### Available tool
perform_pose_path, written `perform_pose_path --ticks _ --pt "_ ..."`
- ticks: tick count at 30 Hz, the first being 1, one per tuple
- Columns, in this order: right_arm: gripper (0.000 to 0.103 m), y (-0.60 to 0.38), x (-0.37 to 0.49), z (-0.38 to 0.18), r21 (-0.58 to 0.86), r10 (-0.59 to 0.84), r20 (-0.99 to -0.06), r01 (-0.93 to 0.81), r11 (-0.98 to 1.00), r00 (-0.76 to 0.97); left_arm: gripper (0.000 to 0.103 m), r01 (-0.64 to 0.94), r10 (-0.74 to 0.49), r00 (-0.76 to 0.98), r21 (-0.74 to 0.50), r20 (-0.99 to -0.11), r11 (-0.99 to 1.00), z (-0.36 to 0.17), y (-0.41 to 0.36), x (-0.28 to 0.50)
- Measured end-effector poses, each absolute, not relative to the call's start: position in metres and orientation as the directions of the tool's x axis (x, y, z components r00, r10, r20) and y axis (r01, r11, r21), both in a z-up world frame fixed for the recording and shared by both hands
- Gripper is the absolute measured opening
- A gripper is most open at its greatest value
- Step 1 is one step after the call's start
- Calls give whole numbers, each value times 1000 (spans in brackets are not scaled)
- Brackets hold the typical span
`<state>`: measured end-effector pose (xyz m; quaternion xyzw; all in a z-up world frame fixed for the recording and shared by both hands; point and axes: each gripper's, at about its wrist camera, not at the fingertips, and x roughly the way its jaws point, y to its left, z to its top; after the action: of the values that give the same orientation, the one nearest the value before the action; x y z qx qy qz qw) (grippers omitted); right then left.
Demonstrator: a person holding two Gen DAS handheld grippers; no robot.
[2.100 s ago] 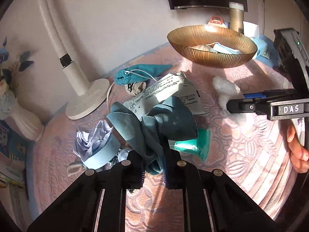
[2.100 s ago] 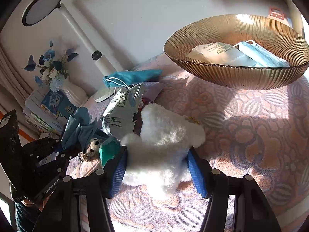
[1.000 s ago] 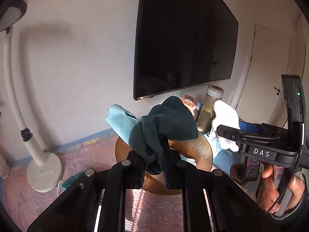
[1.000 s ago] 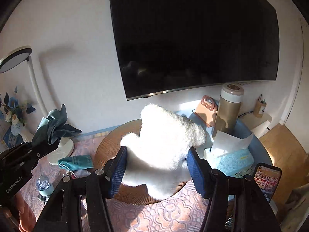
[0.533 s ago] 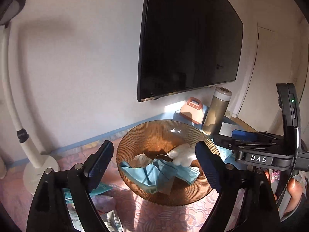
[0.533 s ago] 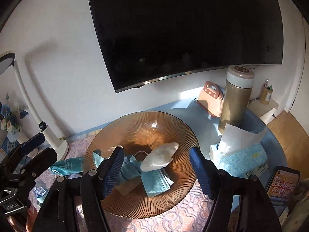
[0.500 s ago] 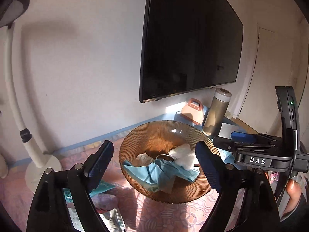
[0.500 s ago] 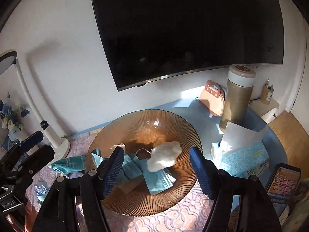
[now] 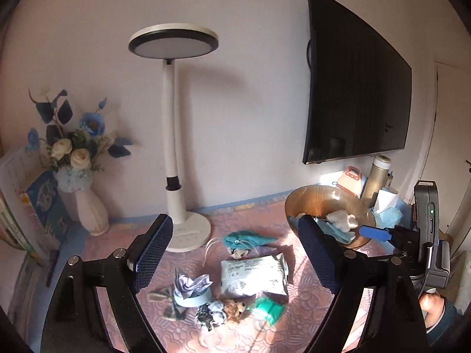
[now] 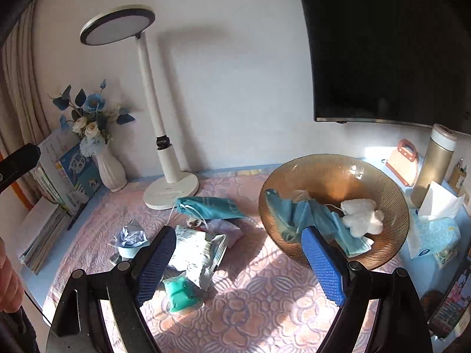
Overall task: Organize soft objects
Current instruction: 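Withdraw both tools from the bowl back over the pile, then grasp the teal gel pack with the right tool while the left tool grasps the plaid bow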
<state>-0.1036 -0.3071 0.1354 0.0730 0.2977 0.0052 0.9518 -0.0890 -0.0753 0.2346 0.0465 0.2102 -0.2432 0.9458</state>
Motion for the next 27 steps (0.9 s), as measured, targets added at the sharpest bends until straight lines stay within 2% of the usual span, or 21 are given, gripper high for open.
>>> perform_pose_path --ticks 3,7,13,15,18,27 --pt "86 -284 -99 104 117 72 -597 -2 993 799 86 401 -368 801 -32 -473 915 196 -46 -87" --pt "86 -271 -89 55 133 127 -658 -51 990 742 86 291 -240 796 3 -556 957 116 -13 -71" --pt "86 -272 -77 8 138 137 -720 -53 989 681 86 192 -181 719 -59 -671 980 35 23 -41" --pt "86 -276 -74 5 158 147 -727 -45 986 670 86 173 -195 665 -106 -721 979 26 30 -29" --pt "87 -279 -76 5 180 172 -724 -57 982 669 86 168 -207 653 -126 -729 978 23 32 -29" --pt "87 -263 -77 3 124 157 -736 -97 988 659 86 155 -155 677 -67 -720 986 23 26 -34"
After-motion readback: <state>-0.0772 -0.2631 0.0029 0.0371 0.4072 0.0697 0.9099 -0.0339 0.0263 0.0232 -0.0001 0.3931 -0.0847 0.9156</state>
